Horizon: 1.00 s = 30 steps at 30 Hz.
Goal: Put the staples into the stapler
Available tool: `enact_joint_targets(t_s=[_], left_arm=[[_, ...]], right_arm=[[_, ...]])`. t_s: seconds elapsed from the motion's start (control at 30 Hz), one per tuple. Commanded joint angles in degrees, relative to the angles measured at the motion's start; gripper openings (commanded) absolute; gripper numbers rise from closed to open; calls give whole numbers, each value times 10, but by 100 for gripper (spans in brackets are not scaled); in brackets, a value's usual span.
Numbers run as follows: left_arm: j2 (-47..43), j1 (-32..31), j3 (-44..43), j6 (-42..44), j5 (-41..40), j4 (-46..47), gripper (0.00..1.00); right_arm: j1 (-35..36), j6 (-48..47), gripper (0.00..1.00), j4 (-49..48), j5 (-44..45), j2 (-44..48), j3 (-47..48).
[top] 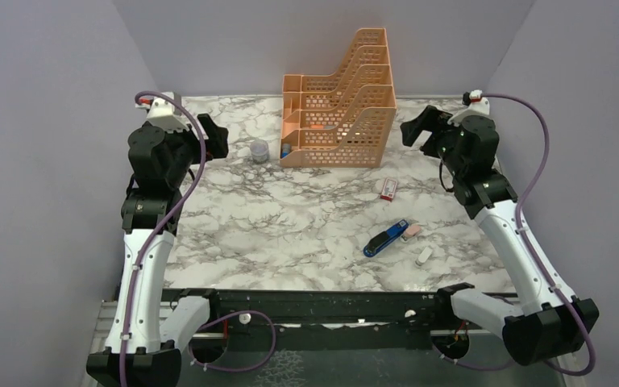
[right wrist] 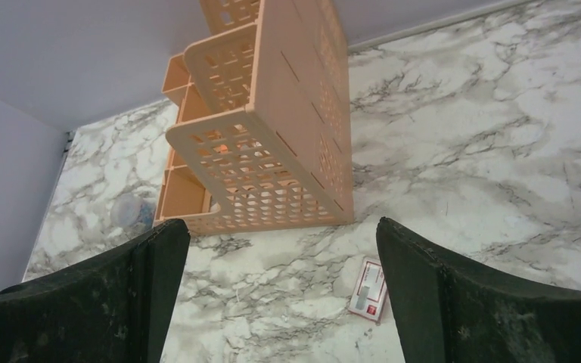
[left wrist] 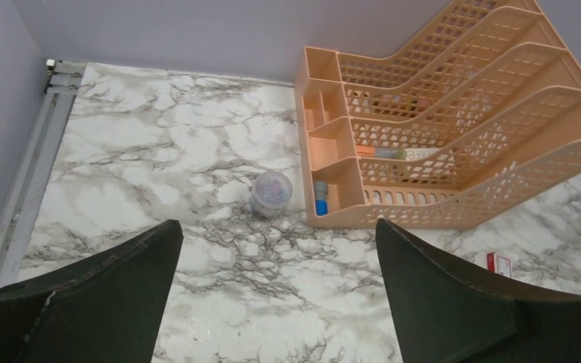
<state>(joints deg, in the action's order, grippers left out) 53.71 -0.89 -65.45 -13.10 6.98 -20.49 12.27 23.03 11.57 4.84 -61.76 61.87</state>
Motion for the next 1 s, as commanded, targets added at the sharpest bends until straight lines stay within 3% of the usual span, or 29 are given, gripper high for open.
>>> enact_joint_targets(t_s=[0.0, 0.27, 0.4, 0.7, 0.97], left_arm=[[-22, -12, 16, -9, 58, 30, 99], [-11, -28, 88, -44, 90, 79, 99], [5, -35, 112, -55, 94, 92, 99], [50, -52, 131, -52, 137, 116, 99], [58, -56, 140, -54, 125, 122, 99]], right_arm=[[-4, 44, 100, 22, -30, -21, 16], [-4, 142, 96, 64, -60, -93, -49], [-4, 117, 98, 113, -20, -165, -47], [11, 78, 100, 123, 21, -325, -20], [36, 101, 88, 136, 86, -405, 16]])
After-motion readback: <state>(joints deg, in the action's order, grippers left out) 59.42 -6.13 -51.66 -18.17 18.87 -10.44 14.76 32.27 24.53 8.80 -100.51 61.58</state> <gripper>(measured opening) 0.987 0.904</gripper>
